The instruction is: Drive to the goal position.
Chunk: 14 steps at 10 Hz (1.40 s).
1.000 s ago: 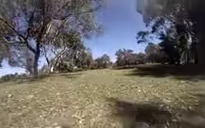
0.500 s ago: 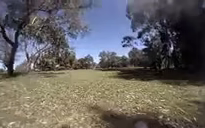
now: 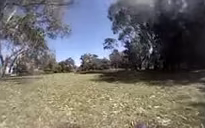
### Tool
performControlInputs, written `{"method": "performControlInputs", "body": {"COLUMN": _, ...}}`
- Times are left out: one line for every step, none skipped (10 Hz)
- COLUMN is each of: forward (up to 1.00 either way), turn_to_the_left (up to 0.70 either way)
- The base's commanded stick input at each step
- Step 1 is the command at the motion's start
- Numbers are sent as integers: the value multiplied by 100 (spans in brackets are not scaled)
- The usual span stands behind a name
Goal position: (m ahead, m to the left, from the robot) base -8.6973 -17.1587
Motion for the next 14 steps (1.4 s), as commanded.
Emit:
{"method": "performControlInputs", "body": {"forward": 100, "turn_to_the_left": -27}}
{"method": "performControlInputs", "body": {"forward": 100, "turn_to_the_left": -27}}
{"method": "performControlInputs", "body": {"forward": 100, "turn_to_the_left": -27}}
{"method": "performControlInputs", "body": {"forward": 100, "turn_to_the_left": -27}}
{"method": "performControlInputs", "body": {"forward": 100, "turn_to_the_left": -27}}
{"method": "performControlInputs", "body": {"forward": 100, "turn_to_the_left": -27}}
{"method": "performControlInputs", "body": {"forward": 100, "turn_to_the_left": -27}}
{"method": "performControlInputs", "body": {"forward": 100, "turn_to_the_left": -27}}
{"method": "performControlInputs", "body": {"forward": 100, "turn_to_the_left": -27}}
{"method": "performControlInputs", "body": {"forward": 100, "turn_to_the_left": -27}}
{"method": "performControlInputs", "body": {"forward": 100, "turn_to_the_left": -27}}
{"method": "performControlInputs", "body": {"forward": 100, "turn_to_the_left": -27}}
{"method": "performControlInputs", "body": {"forward": 100, "turn_to_the_left": -27}}
{"method": "performControlInputs", "body": {"forward": 100, "turn_to_the_left": -27}}
